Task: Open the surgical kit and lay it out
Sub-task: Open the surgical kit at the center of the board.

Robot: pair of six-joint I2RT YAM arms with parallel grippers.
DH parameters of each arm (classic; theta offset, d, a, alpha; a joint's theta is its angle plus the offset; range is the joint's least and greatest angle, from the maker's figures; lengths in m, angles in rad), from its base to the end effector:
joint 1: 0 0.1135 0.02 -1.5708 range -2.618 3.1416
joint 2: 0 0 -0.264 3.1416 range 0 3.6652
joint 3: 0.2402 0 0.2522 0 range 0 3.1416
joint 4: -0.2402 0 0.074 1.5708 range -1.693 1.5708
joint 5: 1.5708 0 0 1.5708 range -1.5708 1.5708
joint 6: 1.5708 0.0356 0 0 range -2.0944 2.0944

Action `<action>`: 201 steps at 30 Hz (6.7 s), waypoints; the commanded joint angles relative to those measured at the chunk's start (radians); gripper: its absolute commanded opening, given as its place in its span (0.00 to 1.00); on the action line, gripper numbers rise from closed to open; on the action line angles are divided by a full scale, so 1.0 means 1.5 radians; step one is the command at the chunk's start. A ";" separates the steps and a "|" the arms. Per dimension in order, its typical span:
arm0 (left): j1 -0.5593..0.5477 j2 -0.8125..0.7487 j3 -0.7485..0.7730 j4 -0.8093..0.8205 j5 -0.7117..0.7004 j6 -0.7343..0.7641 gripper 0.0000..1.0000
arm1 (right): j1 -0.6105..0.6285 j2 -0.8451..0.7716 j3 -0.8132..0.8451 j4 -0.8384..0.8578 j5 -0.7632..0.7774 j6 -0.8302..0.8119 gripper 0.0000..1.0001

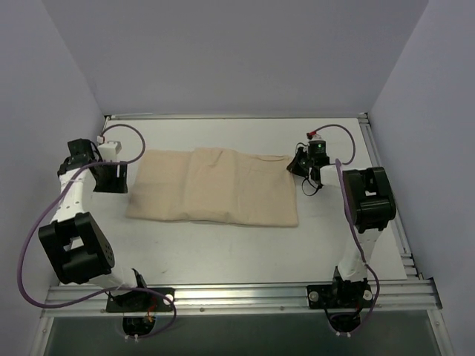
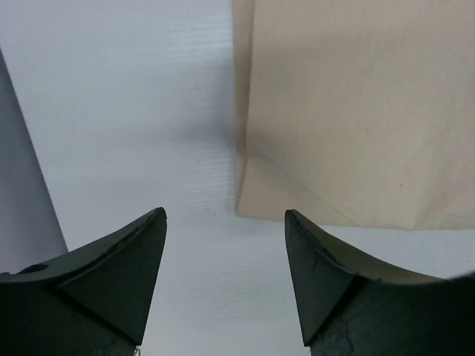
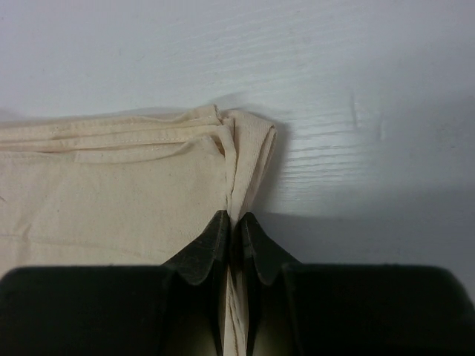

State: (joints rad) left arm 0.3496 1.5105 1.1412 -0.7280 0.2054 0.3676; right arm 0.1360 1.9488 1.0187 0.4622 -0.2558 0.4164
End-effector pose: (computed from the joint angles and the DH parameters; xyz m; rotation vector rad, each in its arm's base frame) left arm 0.2879 0.0972 0.2477 0.0890 2.6274 -0.0311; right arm 0.4037 0.0643 0.1494 0.1271 2.0725 0.6033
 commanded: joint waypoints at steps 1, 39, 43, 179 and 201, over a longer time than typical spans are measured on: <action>-0.041 0.039 0.079 -0.006 -0.004 -0.025 0.74 | -0.040 -0.004 0.035 -0.052 0.027 -0.021 0.00; -0.195 0.623 0.643 0.014 0.021 -0.275 0.49 | -0.076 0.068 0.193 -0.196 -0.055 -0.135 0.29; -0.194 0.622 0.644 0.021 0.036 -0.268 0.46 | -0.078 0.062 0.190 -0.193 -0.059 -0.137 0.30; -0.191 0.510 0.617 0.020 0.102 -0.222 0.02 | -0.069 0.023 0.242 -0.169 -0.179 -0.171 0.00; -0.162 0.330 0.481 0.014 0.231 -0.167 0.02 | -0.077 -0.225 0.093 -0.236 -0.254 -0.137 0.00</action>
State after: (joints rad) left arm 0.1001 2.0834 1.8950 -0.7223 0.4709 0.0692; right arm 0.0257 1.7176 1.1931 0.1486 -0.6010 0.1917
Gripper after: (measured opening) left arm 0.032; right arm 0.032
